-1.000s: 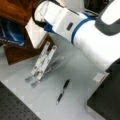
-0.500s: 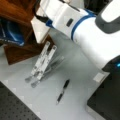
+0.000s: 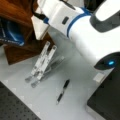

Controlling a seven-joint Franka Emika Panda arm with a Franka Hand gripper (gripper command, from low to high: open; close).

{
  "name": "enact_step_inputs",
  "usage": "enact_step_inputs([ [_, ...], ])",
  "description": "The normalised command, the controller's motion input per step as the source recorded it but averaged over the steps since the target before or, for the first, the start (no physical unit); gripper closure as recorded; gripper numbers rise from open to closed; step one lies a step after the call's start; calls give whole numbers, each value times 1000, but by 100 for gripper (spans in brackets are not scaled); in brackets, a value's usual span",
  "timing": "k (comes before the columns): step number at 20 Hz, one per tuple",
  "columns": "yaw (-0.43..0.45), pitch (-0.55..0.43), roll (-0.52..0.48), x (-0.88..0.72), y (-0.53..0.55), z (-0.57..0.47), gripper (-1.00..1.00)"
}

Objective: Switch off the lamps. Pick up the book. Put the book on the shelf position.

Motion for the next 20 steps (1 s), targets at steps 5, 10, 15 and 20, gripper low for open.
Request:
enact_step_inputs([
  [5, 60, 63, 71, -572, -459, 154, 100],
  [10, 213, 4, 96, -521, -380, 149, 100],
  [15, 302, -33, 76, -459, -318, 97, 100],
  [20, 305, -37, 50, -347, -221, 32, 100],
])
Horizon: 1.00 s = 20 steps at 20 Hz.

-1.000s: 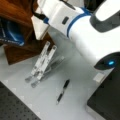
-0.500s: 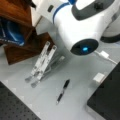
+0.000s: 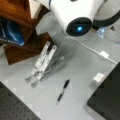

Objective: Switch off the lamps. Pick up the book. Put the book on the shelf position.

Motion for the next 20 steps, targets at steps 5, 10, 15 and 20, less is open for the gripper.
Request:
enact_step_inputs([
  [5, 276, -34, 38, -251, -171, 5, 100],
  [10, 241, -40, 37, -202, -193, 12, 100],
  [15, 224, -38, 25, -199, -200, 35, 100],
  [20, 222, -33, 15, -211, -124, 68, 100],
])
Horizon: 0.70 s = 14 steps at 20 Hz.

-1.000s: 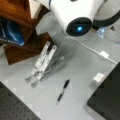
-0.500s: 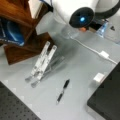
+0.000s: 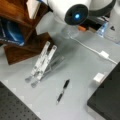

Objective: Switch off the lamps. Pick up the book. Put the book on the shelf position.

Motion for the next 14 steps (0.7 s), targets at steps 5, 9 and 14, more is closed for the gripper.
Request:
enact_step_inputs([
  [5, 194, -67, 75, -227, -85, 37, 100],
  [9, 166, -102, 106, -246, -80, 2, 100],
  [14, 173, -100, 107, -249, -78, -21, 100],
])
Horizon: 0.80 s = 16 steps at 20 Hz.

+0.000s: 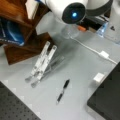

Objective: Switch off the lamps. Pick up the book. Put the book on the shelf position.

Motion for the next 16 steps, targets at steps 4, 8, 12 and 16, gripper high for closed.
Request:
enact_step_inputs([
  [4, 168, -99, 102, -244, -75, -54, -100],
  [8, 148, -105, 100, -250, -38, -43, -100],
  [12, 133, -110, 97, -254, -10, -10, -100],
  [16, 132, -108, 96, -246, 11, -19, -100],
])
